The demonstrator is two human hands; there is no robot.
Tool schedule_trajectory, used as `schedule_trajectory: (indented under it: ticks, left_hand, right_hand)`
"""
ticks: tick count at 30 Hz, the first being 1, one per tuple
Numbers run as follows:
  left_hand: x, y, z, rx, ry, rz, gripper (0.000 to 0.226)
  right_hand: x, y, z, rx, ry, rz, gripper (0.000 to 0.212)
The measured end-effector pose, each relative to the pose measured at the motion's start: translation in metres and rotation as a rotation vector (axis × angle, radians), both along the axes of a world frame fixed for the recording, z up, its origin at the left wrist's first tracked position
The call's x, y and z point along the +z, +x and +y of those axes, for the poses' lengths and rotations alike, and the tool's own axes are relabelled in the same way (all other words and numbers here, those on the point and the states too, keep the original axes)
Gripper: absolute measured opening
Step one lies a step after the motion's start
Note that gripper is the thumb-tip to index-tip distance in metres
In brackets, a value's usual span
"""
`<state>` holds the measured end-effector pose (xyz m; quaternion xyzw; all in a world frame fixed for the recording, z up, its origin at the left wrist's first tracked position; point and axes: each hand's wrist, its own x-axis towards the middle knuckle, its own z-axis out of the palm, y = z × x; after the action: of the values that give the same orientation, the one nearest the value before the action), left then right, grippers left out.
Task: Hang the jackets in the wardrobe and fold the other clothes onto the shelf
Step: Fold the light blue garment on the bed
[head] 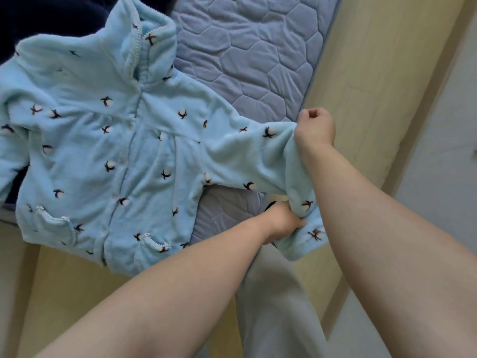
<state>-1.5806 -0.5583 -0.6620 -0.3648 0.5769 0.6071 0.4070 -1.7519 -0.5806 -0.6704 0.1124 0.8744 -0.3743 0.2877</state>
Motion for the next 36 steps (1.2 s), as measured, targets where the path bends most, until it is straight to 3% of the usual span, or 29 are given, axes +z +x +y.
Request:
schedule_trajectory:
  ticks: [3, 7, 9, 12, 15, 21, 24, 26, 29, 32, 36]
  left_hand:
    - [0.000, -0.006, -0.003, 0.310, 0.117, -0.074, 0.034]
    - [0.009, -0.004, -0.028, 0.652, 0.327, -0.228, 0.017]
    - [0.014, 0.010, -0.054, 0.713, 0.452, -0.320, 0.011]
    - [0.011, 0.045, -0.098, 0.806, 0.514, -0.366, 0.012]
    - [0.013, 0.092, -0.143, 0.922, 0.662, -0.355, 0.032]
    - [0.039, 0.215, -0.230, 1.247, 0.884, -0.005, 0.073]
    - [0.042, 0.279, -0.262, 1.575, 0.970, 0.195, 0.073]
    - [0.039, 0.315, -0.277, 1.753, 0.829, 0.205, 0.075]
    - [0.019, 0.355, -0.289, 1.739, 0.307, -0.039, 0.065]
    - [0.001, 0.381, -0.292, 1.763, 0.043, -0.167, 0.079]
    - [-0.014, 0.382, -0.304, 1.704, -0.079, -0.233, 0.060]
  right_hand:
    - [0.000, -0.006, 0.005, 0.232, 0.025, -0.106, 0.035]
    - [0.010, 0.009, 0.018, 0.531, 0.213, -0.500, 0.077]
    - [0.015, 0.022, 0.021, 0.579, 0.255, -0.619, 0.067]
    - [0.019, 0.045, 0.008, 0.484, 0.146, -0.682, 0.040]
    - [0.029, 0.072, -0.028, 0.425, 0.030, -0.642, 0.025]
    - [0.077, 0.162, -0.155, 0.399, -0.243, -0.677, 0.020]
    - [0.097, 0.219, -0.207, 0.387, -0.538, -0.939, 0.010]
    - [0.093, 0.250, -0.226, 0.431, -0.568, -1.013, 0.022]
    - [0.068, 0.280, -0.226, 0.691, -0.303, -0.768, 0.046]
    - [0.032, 0.302, -0.209, 0.870, -0.043, -0.578, 0.039]
    - [-0.007, 0.308, -0.181, 0.967, 0.217, -0.410, 0.028]
